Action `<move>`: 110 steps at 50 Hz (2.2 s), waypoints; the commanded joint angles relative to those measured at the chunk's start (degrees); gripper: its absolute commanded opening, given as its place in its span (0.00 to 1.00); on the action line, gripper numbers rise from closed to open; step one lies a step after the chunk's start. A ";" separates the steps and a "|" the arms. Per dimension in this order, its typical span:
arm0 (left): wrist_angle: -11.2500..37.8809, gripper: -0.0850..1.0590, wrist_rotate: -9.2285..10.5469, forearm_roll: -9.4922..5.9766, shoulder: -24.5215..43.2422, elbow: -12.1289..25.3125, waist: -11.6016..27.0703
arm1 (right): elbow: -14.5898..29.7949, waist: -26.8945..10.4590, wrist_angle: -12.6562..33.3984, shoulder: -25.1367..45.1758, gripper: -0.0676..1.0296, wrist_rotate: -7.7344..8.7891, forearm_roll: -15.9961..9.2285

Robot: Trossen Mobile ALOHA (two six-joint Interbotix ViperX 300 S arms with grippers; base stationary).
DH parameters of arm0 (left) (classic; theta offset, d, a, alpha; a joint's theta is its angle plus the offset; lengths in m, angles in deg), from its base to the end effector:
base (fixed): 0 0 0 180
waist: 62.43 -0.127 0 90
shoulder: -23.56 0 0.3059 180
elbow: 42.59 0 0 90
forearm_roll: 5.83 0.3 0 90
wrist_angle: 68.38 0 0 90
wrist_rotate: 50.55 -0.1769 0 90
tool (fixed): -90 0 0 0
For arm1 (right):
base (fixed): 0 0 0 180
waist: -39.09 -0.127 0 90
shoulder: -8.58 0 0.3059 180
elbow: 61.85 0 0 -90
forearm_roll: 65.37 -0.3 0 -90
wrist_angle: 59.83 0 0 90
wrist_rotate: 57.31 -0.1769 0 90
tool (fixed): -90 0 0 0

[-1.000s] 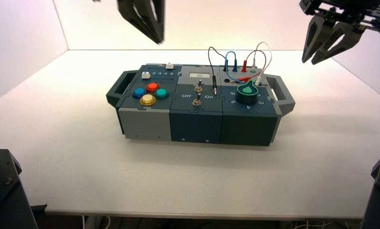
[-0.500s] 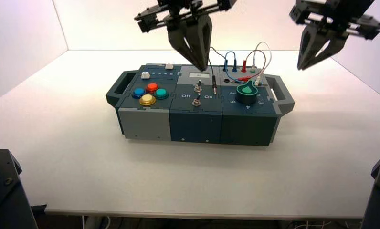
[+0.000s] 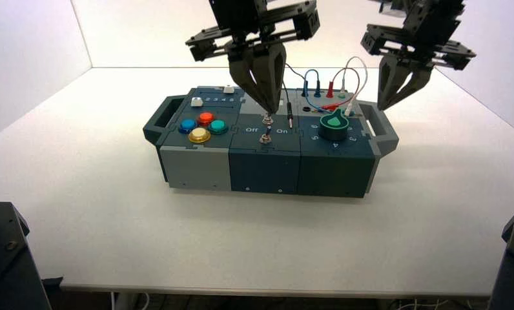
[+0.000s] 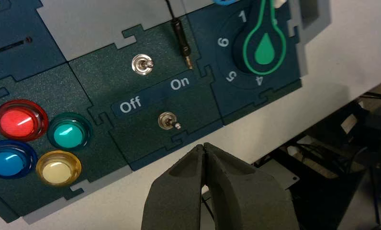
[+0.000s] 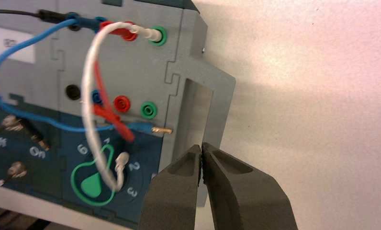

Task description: Flip the bottom switch off with the left gripper.

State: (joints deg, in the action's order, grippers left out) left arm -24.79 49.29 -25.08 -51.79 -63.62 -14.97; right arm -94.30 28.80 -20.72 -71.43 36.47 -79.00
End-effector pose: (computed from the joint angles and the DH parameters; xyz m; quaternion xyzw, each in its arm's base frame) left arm 0.2124 -0.2909 0.0797 0.0408 0.6676 -0.2598 0.6965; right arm 0.2930 0.0799 0.0532 0.0352 0.6540 0.0856 0.7508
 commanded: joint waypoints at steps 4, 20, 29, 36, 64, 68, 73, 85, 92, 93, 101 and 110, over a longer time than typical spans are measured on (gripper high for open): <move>-0.44 0.05 0.26 -0.09 -0.18 1.23 0.26 | 2.90 -0.26 -0.79 1.32 0.06 0.09 -0.18; -0.62 0.05 0.26 -0.09 0.35 2.29 0.18 | 6.15 -0.26 -0.88 5.98 0.06 0.18 -0.18; -0.44 0.05 0.26 -0.18 0.35 2.46 0.62 | 7.21 -0.44 -0.97 7.91 0.06 0.18 -0.18; -0.35 0.05 0.35 -0.26 0.35 2.29 1.14 | 7.73 -0.70 -0.97 9.32 0.04 0.18 -0.18; -1.49 0.05 0.62 -0.18 5.36 3.25 1.67 | 10.37 -1.49 -0.97 13.10 0.04 0.53 0.00; -2.55 0.05 0.62 -0.09 6.06 3.16 1.67 | 10.28 -1.85 -1.05 13.01 0.04 0.53 -0.09; -4.04 0.05 0.62 0.00 6.33 3.16 1.58 | 10.20 -2.11 -1.05 12.92 0.04 0.62 0.00; -7.03 0.05 1.76 0.00 5.89 2.90 1.23 | 9.93 -2.20 -1.14 12.74 0.04 0.53 0.00; -8.26 0.05 2.29 0.70 5.89 2.20 0.62 | 9.49 -2.20 -1.14 12.48 0.04 0.53 0.00; -8.44 0.05 2.46 0.79 5.89 2.11 0.44 | 9.40 -2.20 -1.14 12.39 0.04 0.62 0.00; -8.79 0.05 2.72 1.05 5.80 1.58 -0.53 | 9.23 -2.20 -1.14 12.22 0.04 0.62 0.18; -8.79 0.05 2.72 1.32 5.89 0.97 -0.79 | 9.32 -2.20 -1.14 11.95 0.04 0.53 0.44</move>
State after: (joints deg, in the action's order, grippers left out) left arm -33.40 51.66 -23.94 -44.32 -62.91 -15.67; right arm -85.43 27.31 -21.07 -59.12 36.56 -78.91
